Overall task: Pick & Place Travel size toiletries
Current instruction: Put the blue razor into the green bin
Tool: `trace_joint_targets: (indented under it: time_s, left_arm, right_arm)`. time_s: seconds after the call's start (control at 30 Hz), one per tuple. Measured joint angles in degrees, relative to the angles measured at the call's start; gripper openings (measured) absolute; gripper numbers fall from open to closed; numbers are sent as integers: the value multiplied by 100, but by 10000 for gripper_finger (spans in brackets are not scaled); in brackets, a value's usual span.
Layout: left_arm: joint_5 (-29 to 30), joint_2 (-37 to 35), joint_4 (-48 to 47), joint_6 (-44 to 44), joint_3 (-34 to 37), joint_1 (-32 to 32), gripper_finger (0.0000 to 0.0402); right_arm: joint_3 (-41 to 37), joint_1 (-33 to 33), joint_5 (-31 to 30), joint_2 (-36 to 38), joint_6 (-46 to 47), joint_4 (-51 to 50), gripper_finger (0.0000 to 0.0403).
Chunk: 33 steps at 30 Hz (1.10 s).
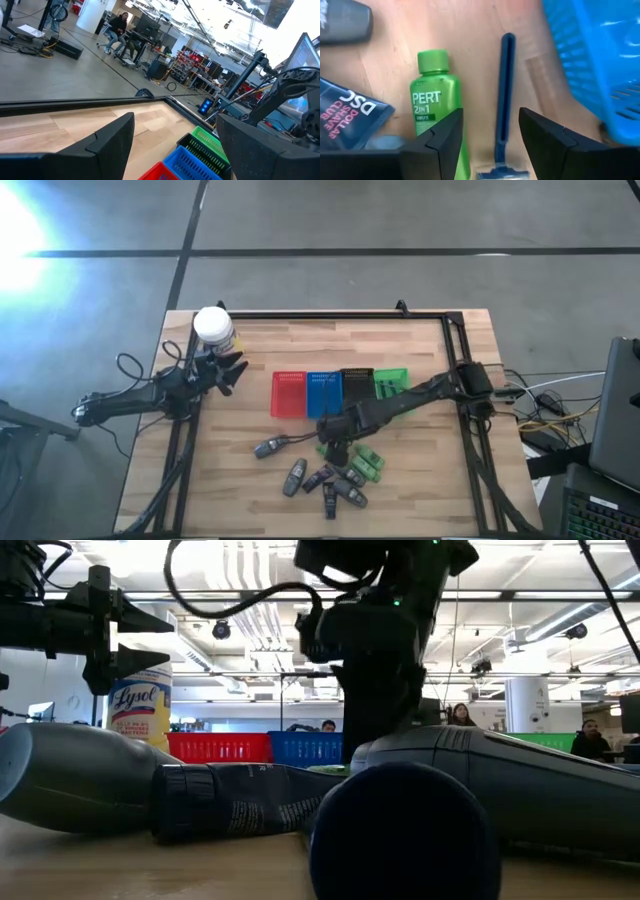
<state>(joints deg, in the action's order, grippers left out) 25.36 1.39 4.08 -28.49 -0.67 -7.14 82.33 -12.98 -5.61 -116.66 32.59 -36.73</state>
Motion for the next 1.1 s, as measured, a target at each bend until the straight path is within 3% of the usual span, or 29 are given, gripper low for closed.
trace_joint_targets:
  time_s: [0.4,0.87,1.1]
  left_arm:
    - [0,2,-2,0,0,0,287]
    - [2,0,-2,0,0,-1,287]
    - [2,0,-2,-2,0,-1,287]
  right_arm:
    - [-108,-17,-210,-175,366,10,141]
    - [-427,-38,-188,-136,360,94,27]
    - [-404,-76,98,19,412,-132,19]
